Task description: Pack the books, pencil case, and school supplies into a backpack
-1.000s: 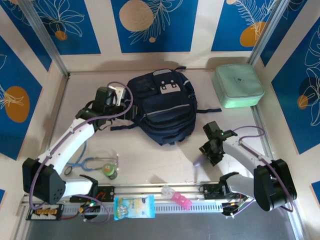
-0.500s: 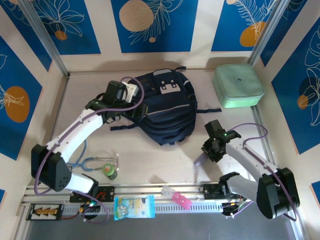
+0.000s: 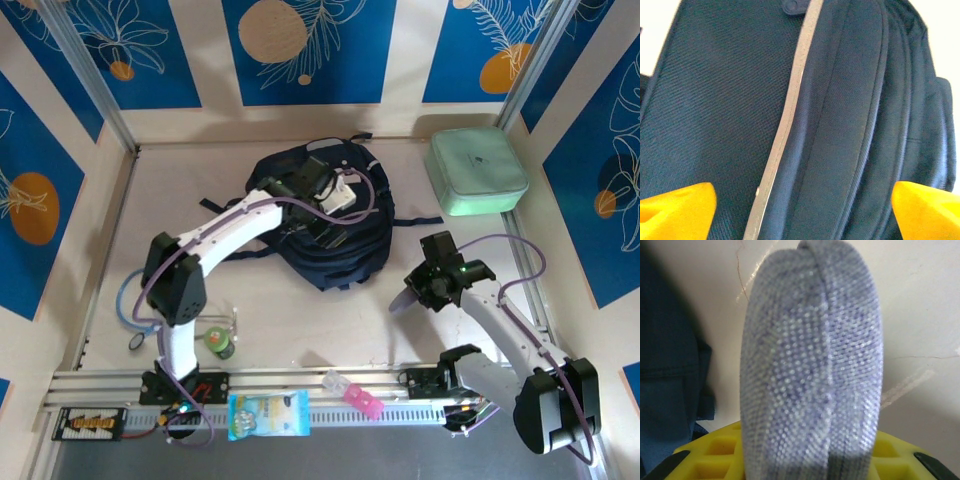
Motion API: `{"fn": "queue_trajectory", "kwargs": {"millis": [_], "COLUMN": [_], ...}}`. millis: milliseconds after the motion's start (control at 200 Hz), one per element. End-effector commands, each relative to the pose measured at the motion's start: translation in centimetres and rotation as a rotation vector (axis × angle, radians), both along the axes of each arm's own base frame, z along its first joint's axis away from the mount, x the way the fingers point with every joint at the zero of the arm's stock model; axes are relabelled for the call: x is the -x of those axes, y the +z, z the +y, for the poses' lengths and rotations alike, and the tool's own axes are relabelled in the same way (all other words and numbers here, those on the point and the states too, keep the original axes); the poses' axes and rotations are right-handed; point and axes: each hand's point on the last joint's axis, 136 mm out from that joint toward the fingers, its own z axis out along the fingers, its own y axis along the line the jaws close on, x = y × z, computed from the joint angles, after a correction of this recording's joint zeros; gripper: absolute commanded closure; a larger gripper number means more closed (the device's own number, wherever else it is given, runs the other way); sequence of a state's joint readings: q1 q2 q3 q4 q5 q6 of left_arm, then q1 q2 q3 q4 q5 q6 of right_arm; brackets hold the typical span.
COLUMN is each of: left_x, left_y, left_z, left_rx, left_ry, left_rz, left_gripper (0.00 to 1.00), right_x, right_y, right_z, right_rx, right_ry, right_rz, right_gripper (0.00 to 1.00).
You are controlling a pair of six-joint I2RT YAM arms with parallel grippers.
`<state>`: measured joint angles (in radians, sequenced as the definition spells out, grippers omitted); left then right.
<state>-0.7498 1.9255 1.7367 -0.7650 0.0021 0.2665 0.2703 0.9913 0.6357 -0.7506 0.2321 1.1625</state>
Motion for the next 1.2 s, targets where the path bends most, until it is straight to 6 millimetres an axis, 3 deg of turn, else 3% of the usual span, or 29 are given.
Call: {"fn": "queue_trajectory", "kwargs": {"millis": [0,80,205,320,415,560,680,905,1195], "left_x": [0.7,0.4,-0.6,-0.9,-1.1,-0.8,-1.1,-2.4,-1.9], "left_y": [-1.6,-2.2,-3.1,-3.4,-2.8,0.1,2.1,4.3,14.1], "left_z": [0.2,-0.3,-0.8,-1.0,-1.0,-1.7,-1.7,-1.0,-3.1], "left_rx": [-0.165,-0.196,-0.228,-0.236,-0.228,-0.119,-0.019,0.109,0.437], "left_ry": [-0.118,-0.141,-0.117,-0.107,-0.099,-0.083,-0.034,0.071,0.091], "left_rz": [-0.008,-0.007,0.016,0.021,0.01,0.023,0.061,0.098,0.052], "left_gripper": [0.14,0.19,0.45,0.51,0.63,0.75,0.85,1.0,1.0], "right_x": [-0.4,-0.4,-0.3,-0.2,-0.2,-1.2,-3.0,-6.4,-10.7], "right_y": [0.5,0.5,0.7,0.9,1.1,1.9,3.2,7.2,11.6], "right_z": [0.2,0.1,0.0,-0.2,-0.2,0.7,2.5,5.6,9.3], "right_rx": [-0.028,-0.04,-0.052,-0.058,-0.068,-0.107,-0.187,-0.313,-0.483], "right_ry": [0.014,0.006,-0.003,-0.007,-0.008,0.032,0.108,0.22,0.273], "right_rz": [-0.034,-0.046,-0.063,-0.075,-0.083,-0.139,-0.243,-0.46,-0.634], "right_gripper": [0.76,0.76,0.75,0.75,0.75,0.75,0.75,0.75,0.75]}}
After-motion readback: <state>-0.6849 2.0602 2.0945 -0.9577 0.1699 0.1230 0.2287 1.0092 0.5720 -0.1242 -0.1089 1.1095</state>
